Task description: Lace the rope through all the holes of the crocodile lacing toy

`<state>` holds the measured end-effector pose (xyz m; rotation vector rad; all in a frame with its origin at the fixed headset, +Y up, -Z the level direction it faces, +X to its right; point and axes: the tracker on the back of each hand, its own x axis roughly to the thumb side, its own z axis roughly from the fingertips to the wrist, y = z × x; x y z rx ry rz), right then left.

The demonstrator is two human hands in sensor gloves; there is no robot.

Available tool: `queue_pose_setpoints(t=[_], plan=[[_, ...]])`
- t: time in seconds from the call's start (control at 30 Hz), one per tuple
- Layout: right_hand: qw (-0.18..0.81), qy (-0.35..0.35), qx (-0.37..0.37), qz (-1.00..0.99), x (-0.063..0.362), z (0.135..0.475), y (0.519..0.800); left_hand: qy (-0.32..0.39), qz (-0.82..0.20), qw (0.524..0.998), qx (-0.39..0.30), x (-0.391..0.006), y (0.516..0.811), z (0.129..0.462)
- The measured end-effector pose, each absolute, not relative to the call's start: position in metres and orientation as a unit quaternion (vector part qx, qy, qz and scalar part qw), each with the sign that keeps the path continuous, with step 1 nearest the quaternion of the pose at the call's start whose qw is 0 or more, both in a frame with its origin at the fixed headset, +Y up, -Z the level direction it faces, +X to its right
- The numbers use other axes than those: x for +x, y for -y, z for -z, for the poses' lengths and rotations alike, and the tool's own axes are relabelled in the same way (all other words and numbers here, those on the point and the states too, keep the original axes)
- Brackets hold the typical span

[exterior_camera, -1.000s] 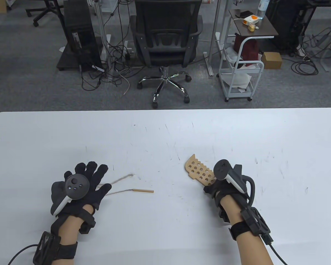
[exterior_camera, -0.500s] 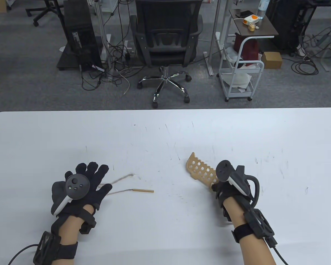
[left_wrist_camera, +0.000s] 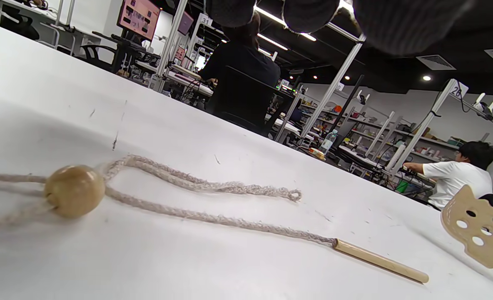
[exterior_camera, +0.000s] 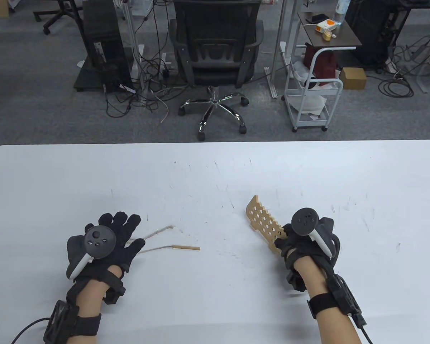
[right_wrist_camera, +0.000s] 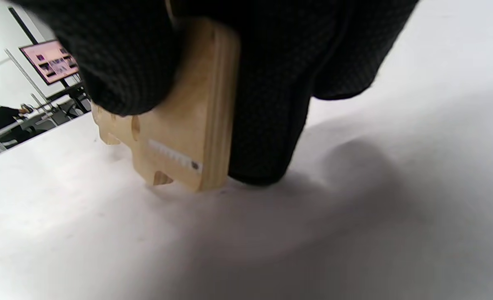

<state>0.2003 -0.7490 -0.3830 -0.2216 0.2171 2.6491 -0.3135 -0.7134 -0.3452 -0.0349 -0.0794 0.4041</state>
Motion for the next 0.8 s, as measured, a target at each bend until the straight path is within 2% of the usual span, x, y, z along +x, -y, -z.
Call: queue_pose_setpoints(t=[0.47,0.8], plan=[[0.32,0.064,-0.013,-0.945,0.189,0.349,0.714,0.035,-0.202,0.978,-0.026,-0.313,0.713,0.345],[0.388,0.131,0.018,-0.912,0.183,0.327,0.702,0.035,-0.196,0.98,-0.031,-0.312,0.715,0.346]])
